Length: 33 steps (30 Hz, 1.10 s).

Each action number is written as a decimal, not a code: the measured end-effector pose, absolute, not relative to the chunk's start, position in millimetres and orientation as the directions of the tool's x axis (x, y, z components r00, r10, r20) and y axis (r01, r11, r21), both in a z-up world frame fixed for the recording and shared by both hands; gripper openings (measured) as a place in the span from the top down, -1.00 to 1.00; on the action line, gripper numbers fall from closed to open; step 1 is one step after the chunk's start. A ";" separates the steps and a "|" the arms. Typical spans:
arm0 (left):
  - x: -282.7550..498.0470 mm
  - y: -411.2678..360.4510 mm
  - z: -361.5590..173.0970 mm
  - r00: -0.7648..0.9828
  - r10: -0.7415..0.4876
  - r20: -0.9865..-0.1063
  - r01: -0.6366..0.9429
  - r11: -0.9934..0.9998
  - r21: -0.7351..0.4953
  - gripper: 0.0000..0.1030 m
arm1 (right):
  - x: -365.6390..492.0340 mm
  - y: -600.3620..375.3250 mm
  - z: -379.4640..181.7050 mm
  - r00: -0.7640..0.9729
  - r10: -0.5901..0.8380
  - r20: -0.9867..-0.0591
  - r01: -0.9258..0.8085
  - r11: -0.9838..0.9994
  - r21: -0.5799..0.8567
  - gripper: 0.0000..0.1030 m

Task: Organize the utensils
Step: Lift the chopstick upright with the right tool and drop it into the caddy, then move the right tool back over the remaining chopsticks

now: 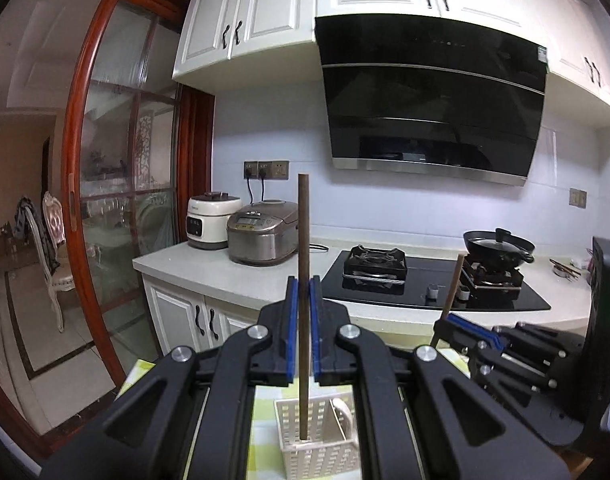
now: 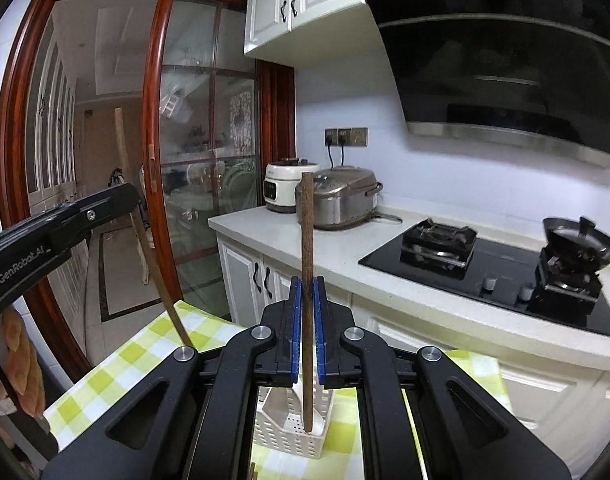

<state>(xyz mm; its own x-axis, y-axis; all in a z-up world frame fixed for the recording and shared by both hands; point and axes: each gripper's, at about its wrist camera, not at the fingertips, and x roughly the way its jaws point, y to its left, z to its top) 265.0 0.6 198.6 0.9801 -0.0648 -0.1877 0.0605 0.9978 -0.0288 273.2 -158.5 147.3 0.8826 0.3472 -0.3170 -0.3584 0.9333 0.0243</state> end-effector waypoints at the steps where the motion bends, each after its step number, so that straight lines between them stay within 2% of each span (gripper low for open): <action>1: 273.8 2.3 193.3 0.978 -0.068 -0.195 0.061 0.997 -0.045 0.89 | 278.0 -158.3 144.3 0.876 0.353 -0.327 -0.363 0.931 0.033 0.88; 12: 329.9 7.5 110.2 0.931 -0.080 -0.357 0.052 0.995 -0.088 0.84 | 327.5 -132.0 76.6 0.789 0.366 -0.493 -0.395 0.917 0.050 0.85; 15: 337.6 14.7 92.7 0.918 -0.062 -0.391 0.027 0.995 -0.094 0.61 | 335.3 -130.9 65.7 0.777 0.358 -0.518 -0.387 0.921 0.056 0.84; 18: 339.3 26.8 87.2 0.915 -0.050 -0.400 0.003 0.993 -0.117 0.34 | 338.4 -132.9 62.7 0.772 0.354 -0.527 -0.378 0.923 0.066 0.72; 20: 333.5 33.8 90.7 0.923 -0.040 -0.383 -0.008 0.992 -0.123 0.18 | 336.5 -137.8 65.5 0.777 0.357 -0.519 -0.375 0.924 0.074 0.66; 23: 317.1 38.7 98.9 0.935 -0.022 -0.353 -0.019 0.993 -0.113 -0.01 | 326.1 -147.4 71.9 0.788 0.354 -0.503 -0.363 0.928 0.085 0.66; 28: 274.9 40.7 103.6 0.950 0.015 -0.311 -0.046 0.994 -0.094 -0.45 | 289.5 -166.3 77.1 0.800 0.363 -0.478 -0.361 0.927 0.100 0.65; 33: 228.0 44.2 88.1 0.948 0.035 -0.317 -0.073 0.991 -0.111 -0.65 | 248.0 -177.9 64.0 0.800 0.356 -0.482 -0.357 0.929 0.094 0.64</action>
